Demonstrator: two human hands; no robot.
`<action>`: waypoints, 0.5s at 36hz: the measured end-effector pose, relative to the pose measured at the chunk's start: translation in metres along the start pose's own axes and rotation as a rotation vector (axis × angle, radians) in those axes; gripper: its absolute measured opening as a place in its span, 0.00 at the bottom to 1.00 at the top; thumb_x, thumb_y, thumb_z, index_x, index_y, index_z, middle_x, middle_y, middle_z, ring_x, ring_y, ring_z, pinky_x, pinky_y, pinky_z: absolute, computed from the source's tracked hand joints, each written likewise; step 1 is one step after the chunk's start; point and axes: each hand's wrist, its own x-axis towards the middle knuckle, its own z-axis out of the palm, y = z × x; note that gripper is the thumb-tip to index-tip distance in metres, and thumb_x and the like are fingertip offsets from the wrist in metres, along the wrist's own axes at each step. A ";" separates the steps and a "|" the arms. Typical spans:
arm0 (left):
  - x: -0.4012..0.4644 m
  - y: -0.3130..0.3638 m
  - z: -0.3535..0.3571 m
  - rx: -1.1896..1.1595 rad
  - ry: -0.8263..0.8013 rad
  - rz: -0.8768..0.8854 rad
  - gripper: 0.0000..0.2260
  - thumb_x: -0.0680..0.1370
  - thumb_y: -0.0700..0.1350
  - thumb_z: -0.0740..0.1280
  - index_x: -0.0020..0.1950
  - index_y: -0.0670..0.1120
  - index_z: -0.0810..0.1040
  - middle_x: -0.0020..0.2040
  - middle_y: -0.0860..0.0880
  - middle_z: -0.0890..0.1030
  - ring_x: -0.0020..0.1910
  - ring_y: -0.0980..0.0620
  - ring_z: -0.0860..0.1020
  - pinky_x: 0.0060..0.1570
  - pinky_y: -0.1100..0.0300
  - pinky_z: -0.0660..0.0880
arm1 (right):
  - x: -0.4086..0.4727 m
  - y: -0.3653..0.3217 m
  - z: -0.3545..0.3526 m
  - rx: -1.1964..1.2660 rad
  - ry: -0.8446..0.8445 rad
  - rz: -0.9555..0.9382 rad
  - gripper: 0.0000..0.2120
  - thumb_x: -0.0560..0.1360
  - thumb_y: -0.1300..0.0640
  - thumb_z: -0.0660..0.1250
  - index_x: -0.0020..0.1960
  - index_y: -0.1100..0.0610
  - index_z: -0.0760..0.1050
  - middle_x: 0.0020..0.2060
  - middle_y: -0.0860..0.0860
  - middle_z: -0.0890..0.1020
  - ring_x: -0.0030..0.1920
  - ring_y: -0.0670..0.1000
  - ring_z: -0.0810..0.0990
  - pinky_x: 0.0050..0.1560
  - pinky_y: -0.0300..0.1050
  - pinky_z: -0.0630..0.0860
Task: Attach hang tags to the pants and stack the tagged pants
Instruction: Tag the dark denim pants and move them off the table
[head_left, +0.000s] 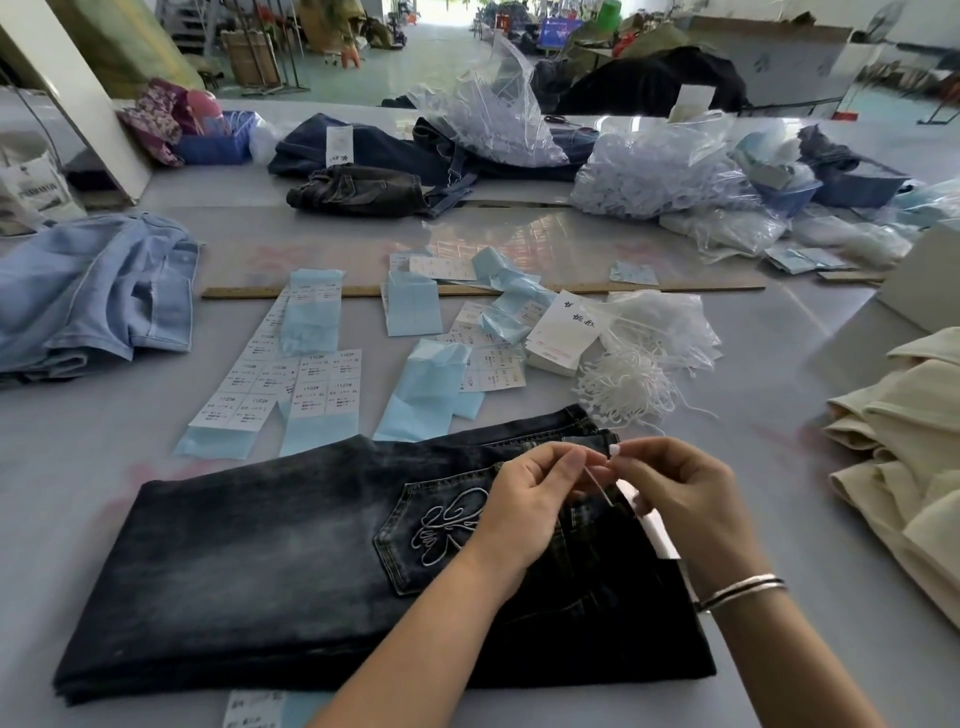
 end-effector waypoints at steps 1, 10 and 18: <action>-0.001 0.000 0.001 -0.016 -0.006 0.000 0.09 0.81 0.42 0.61 0.49 0.46 0.82 0.38 0.52 0.84 0.42 0.56 0.82 0.48 0.65 0.77 | 0.001 0.000 -0.001 0.038 0.015 0.021 0.09 0.70 0.67 0.72 0.36 0.53 0.83 0.30 0.51 0.83 0.24 0.41 0.74 0.26 0.32 0.71; -0.006 -0.003 0.002 0.001 -0.125 0.038 0.16 0.82 0.38 0.59 0.69 0.51 0.70 0.36 0.55 0.78 0.41 0.61 0.76 0.53 0.68 0.72 | 0.000 0.003 0.003 0.315 0.002 0.249 0.05 0.75 0.66 0.66 0.42 0.59 0.78 0.24 0.50 0.73 0.23 0.44 0.68 0.26 0.35 0.69; -0.006 -0.002 -0.002 0.042 -0.220 0.093 0.09 0.82 0.32 0.56 0.58 0.45 0.66 0.34 0.55 0.75 0.38 0.60 0.75 0.48 0.66 0.72 | -0.005 -0.003 0.015 0.471 -0.064 0.339 0.04 0.71 0.65 0.67 0.38 0.60 0.78 0.23 0.52 0.71 0.23 0.48 0.69 0.27 0.37 0.73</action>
